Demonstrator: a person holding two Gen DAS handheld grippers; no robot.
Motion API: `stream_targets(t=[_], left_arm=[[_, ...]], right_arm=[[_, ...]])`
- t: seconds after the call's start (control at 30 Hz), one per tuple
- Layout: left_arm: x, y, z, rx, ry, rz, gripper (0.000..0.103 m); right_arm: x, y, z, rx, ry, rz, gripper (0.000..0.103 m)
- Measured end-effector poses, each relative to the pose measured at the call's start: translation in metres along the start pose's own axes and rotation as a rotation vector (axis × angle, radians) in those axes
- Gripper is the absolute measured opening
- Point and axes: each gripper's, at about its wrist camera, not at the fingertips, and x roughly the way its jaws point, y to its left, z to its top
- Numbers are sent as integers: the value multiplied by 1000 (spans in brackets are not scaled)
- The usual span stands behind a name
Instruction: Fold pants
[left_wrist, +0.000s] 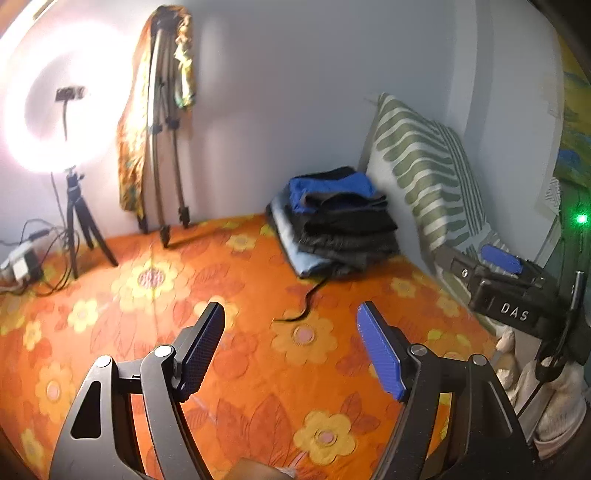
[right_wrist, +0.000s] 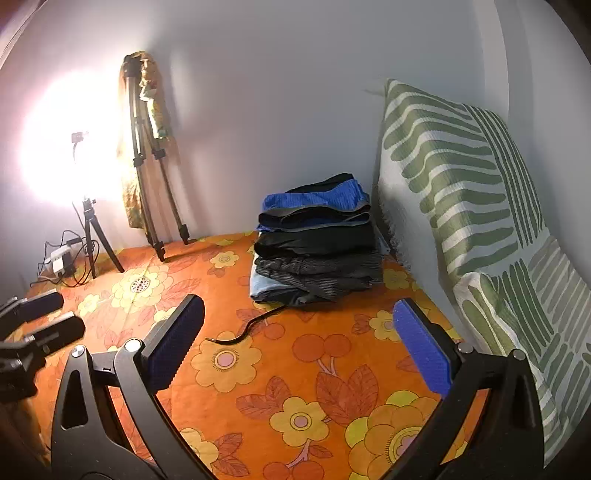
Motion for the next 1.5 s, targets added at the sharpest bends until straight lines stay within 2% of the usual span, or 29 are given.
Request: stream_targets(t=[0.27, 0.7, 1.5], left_arm=[[-3, 11, -20, -1, -16, 69, 74], [-5, 17, -29, -7, 14, 110, 74], [-15, 10, -29, 21, -4, 125, 74]], right_arm=[[11, 6, -19, -3, 38, 1, 103], [12, 17, -22, -28, 39, 5, 103], [11, 19, -24, -34, 41, 1, 103]])
